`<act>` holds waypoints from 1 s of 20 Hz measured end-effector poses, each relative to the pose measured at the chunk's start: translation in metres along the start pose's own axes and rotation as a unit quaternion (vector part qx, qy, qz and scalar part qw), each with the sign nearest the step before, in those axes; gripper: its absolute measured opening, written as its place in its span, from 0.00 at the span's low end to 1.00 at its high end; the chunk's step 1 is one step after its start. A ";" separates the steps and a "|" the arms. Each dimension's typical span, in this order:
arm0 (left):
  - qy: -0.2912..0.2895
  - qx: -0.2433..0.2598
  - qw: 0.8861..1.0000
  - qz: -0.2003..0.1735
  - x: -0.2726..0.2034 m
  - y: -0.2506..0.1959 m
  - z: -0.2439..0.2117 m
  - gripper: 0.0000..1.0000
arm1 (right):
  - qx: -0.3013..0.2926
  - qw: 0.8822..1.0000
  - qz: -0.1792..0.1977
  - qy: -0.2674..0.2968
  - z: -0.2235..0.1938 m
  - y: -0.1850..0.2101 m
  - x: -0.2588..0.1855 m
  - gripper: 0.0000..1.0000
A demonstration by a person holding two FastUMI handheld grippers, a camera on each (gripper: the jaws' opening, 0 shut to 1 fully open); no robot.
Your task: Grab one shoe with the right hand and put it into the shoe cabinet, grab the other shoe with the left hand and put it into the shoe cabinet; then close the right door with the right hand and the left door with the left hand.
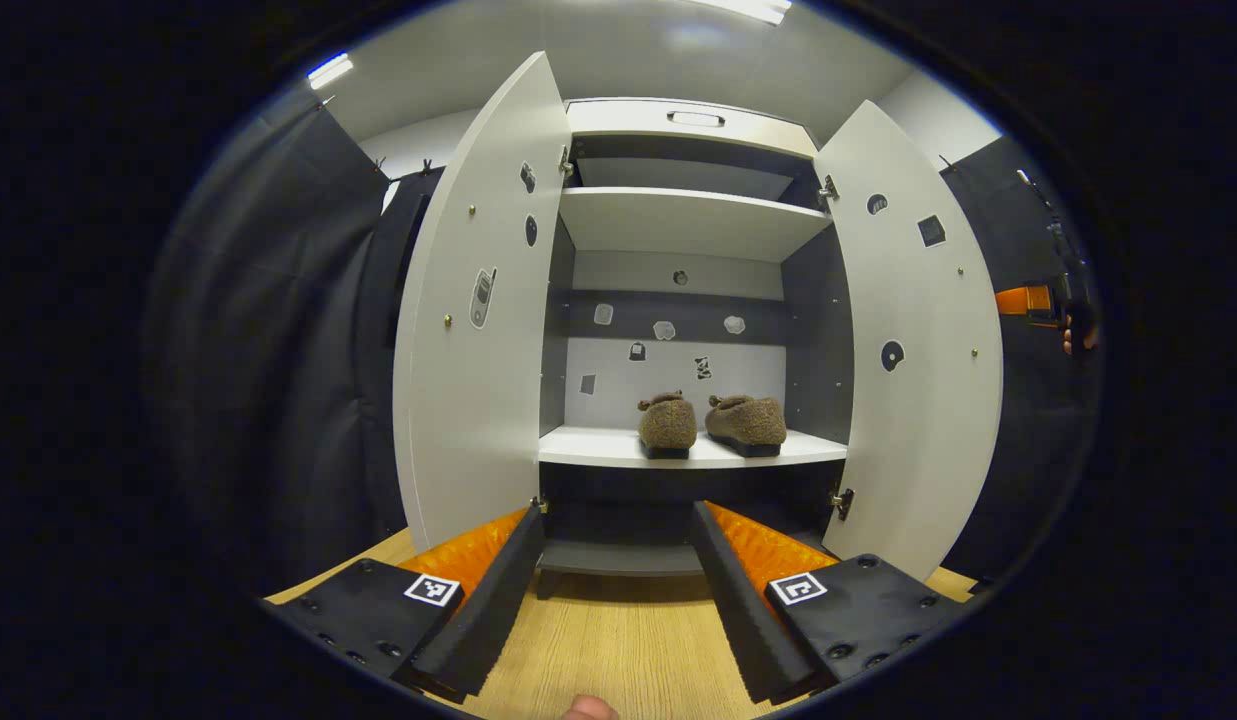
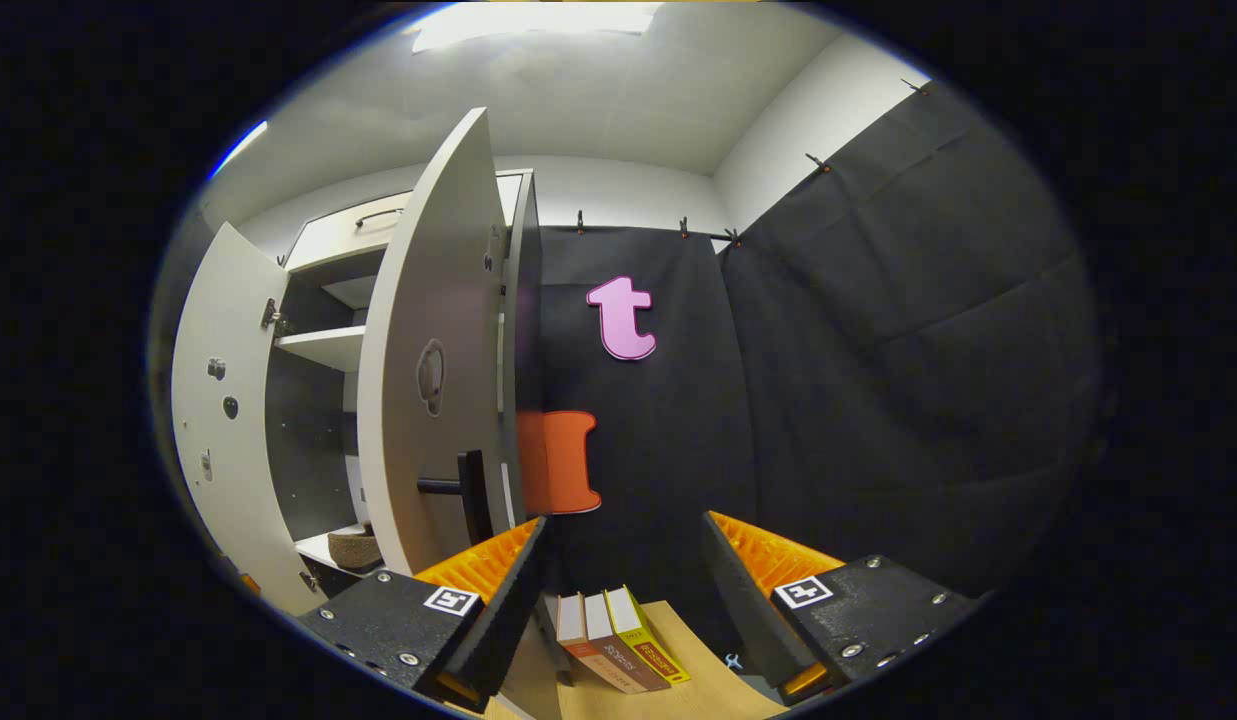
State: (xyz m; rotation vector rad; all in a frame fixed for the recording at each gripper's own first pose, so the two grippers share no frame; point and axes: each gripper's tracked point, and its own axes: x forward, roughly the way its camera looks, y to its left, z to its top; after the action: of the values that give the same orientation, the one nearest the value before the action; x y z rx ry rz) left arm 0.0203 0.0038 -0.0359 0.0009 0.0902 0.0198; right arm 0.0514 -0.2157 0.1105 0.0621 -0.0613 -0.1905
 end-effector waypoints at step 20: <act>-0.004 -0.012 1.000 -0.004 0.002 0.001 0.002 0.97 | -0.044 0.997 0.068 -0.002 -0.002 0.083 -0.001 0.88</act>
State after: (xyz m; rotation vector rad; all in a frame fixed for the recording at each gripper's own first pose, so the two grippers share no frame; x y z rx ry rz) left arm 0.0224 0.0045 -0.0343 -0.0225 0.0813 0.0122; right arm 0.0660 -0.1344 0.1136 -0.0296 -0.0606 -0.0574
